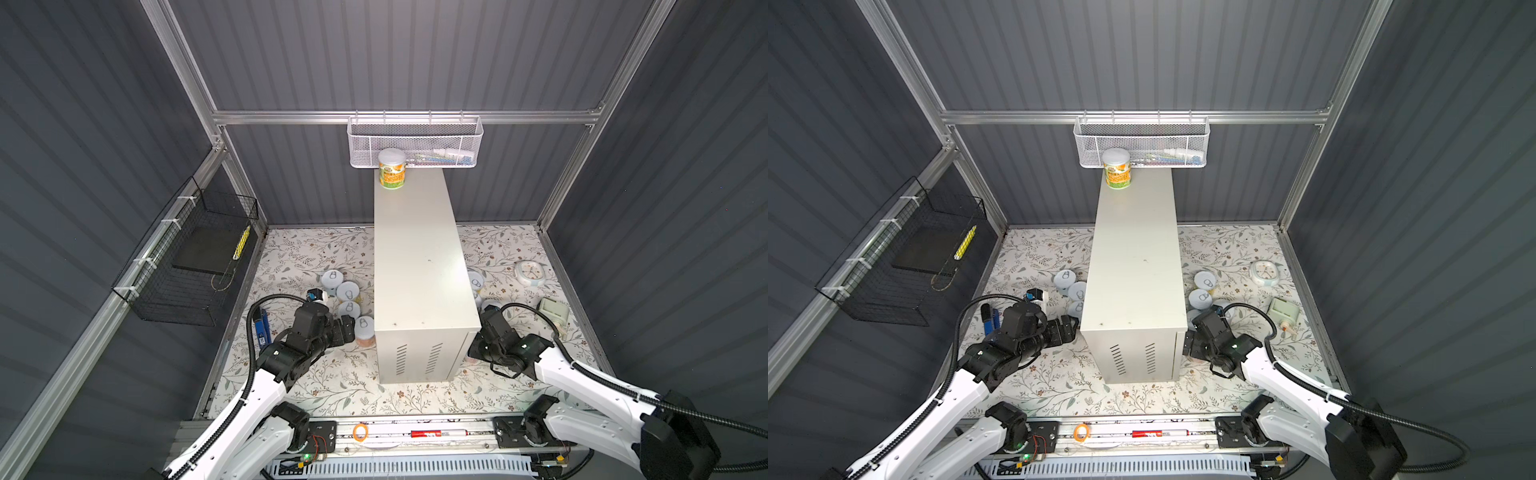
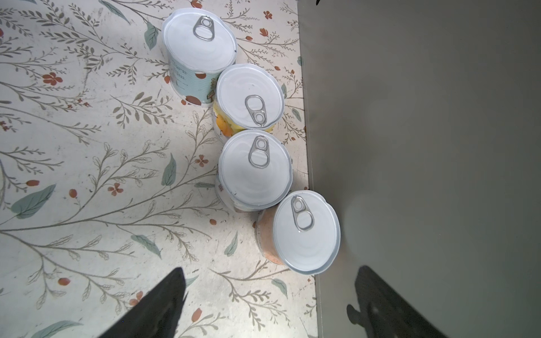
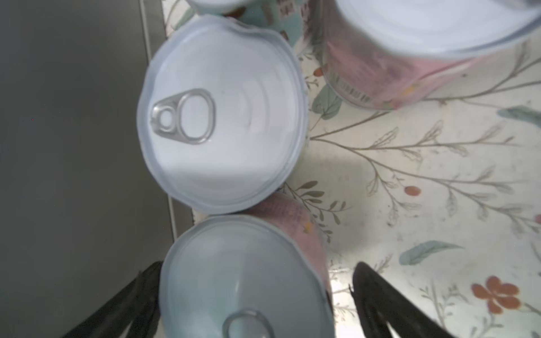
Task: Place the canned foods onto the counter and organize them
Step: 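Lower the right gripper onto the pink-labelled can nearest the robot, then close the right gripper on the pink-labelled can and lift it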
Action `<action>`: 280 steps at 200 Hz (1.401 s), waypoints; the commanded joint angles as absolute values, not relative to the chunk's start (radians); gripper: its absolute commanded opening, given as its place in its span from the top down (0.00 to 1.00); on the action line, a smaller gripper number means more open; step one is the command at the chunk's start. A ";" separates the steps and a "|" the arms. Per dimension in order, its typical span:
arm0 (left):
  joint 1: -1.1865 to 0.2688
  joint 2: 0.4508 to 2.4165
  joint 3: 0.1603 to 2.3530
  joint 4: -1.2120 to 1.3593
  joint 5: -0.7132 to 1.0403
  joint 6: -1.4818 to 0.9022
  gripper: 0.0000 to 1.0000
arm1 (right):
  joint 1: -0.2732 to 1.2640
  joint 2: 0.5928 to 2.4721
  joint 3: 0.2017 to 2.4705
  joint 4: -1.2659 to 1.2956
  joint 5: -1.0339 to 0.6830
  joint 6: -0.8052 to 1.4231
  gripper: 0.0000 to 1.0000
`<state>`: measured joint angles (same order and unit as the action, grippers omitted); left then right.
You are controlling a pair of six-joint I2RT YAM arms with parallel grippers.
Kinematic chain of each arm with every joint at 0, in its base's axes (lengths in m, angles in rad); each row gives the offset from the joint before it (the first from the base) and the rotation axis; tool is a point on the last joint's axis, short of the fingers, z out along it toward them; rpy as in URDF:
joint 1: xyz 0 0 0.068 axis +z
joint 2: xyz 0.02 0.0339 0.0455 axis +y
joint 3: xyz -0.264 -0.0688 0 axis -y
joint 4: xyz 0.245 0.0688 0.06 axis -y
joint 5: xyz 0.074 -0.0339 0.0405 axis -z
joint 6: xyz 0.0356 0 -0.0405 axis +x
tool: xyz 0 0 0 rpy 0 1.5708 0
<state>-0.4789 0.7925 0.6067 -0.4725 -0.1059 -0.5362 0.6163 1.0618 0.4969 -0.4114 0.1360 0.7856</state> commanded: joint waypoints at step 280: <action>-0.483 0.843 0.632 -0.472 -0.132 -0.520 0.08 | 0.625 1.064 0.521 -0.546 0.286 0.875 1.00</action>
